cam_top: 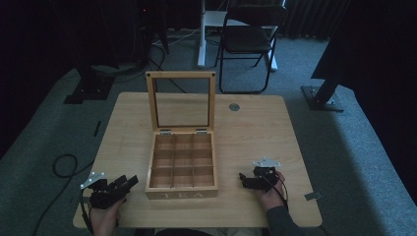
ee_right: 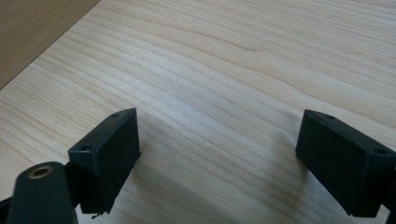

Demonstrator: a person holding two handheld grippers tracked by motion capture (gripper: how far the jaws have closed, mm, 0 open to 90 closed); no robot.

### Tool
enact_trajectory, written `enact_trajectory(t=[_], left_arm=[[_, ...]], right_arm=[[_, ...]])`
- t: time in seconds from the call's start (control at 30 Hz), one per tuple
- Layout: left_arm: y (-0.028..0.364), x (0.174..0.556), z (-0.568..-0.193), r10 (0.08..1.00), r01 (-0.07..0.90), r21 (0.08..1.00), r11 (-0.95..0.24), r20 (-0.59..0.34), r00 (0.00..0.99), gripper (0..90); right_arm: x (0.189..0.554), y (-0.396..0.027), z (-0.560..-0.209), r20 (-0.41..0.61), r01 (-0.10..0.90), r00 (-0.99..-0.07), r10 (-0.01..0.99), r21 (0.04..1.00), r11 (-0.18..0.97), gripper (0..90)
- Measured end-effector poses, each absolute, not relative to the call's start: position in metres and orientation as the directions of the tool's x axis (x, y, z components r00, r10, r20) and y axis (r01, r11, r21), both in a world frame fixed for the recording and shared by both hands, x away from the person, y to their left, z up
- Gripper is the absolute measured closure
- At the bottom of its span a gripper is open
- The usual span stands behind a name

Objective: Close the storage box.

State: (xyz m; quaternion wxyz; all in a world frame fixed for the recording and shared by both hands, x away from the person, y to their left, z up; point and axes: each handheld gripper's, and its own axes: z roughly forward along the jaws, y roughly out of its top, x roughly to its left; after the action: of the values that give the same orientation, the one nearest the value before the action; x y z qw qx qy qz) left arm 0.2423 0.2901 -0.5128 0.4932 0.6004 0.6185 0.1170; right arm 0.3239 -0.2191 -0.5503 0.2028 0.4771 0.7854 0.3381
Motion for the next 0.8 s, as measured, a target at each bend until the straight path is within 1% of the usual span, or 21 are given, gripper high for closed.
enact_trajectory(t=[0.3,0.33,0.4,0.67,0.8], left_arm=[[0.283,0.246,-0.5,0.888,0.623,0.764,0.168,-0.392,0.241,38.7],[0.28,0.247,-0.494,0.901,0.618,0.775,0.13,-0.353,0.253,38.7],[0.279,0.249,-0.488,0.905,0.615,0.781,0.107,-0.333,0.266,38.7],[0.281,0.265,-0.47,0.915,0.608,0.793,0.037,-0.272,0.299,40.8],[0.283,0.273,-0.464,0.917,0.589,0.808,-0.02,-0.22,0.333,41.1]], right_arm=[[0.323,-0.218,-0.55,0.005,0.612,-0.464,0.886,0.724,0.317,13.0],[0.323,-0.218,-0.55,0.005,0.611,-0.467,0.884,0.724,0.319,13.1],[0.322,-0.217,-0.55,0.005,0.609,-0.476,0.88,0.724,0.325,13.0],[0.321,-0.216,-0.55,0.003,0.605,-0.481,0.877,0.725,0.329,13.0],[0.321,-0.216,-0.55,0.004,0.604,-0.486,0.874,0.725,0.333,13.0]])
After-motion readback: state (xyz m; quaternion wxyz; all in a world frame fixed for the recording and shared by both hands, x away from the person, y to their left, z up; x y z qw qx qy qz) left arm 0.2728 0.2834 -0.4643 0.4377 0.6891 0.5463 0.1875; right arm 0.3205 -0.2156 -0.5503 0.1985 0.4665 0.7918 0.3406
